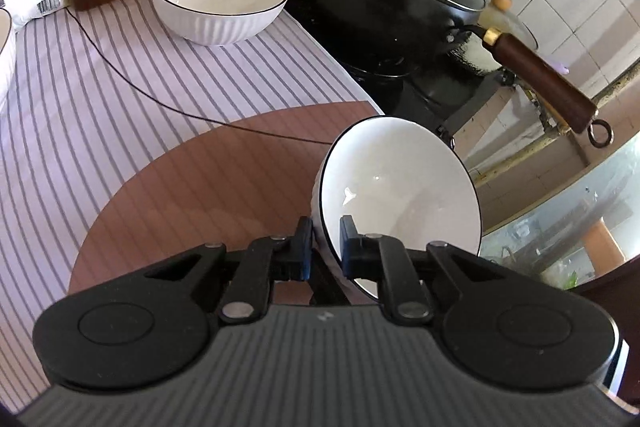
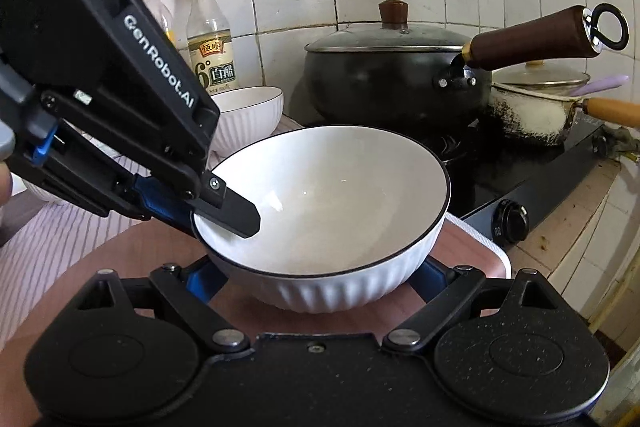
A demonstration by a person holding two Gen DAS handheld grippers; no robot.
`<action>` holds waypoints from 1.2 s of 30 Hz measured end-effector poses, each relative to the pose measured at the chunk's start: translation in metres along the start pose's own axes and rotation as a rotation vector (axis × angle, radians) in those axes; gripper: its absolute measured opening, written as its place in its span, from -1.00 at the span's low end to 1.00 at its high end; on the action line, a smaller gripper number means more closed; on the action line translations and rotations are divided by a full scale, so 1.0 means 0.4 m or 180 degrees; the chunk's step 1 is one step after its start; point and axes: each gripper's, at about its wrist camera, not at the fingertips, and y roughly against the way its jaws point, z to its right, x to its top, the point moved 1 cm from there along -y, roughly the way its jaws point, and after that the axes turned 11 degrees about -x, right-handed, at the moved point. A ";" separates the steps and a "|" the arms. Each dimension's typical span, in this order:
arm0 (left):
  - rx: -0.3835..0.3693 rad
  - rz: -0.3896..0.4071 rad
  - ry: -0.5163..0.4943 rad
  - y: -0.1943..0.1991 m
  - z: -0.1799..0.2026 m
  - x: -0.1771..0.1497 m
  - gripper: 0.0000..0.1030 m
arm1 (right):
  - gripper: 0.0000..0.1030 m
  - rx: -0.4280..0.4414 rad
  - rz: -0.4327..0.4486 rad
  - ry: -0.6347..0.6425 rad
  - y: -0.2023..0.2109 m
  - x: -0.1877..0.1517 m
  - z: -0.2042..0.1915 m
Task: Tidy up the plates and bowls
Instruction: 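Close the left gripper on the white bowl's rim, then carry the bowl beside the plate stack, set it down, open left gripper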
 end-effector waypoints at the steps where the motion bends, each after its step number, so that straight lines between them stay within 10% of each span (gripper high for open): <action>1: 0.0010 -0.0012 -0.0003 0.007 0.000 -0.004 -0.76 | 0.86 0.0007 -0.0012 -0.0010 0.005 0.000 0.000; 23: 0.0679 0.0247 0.0474 0.406 -0.166 -0.144 -0.76 | 0.86 0.0952 0.0109 0.0678 0.197 0.029 -0.301; 36: 0.0859 0.0246 0.1096 0.388 -0.278 -0.206 -0.75 | 0.86 0.1497 -0.0198 0.1120 0.149 -0.002 -0.382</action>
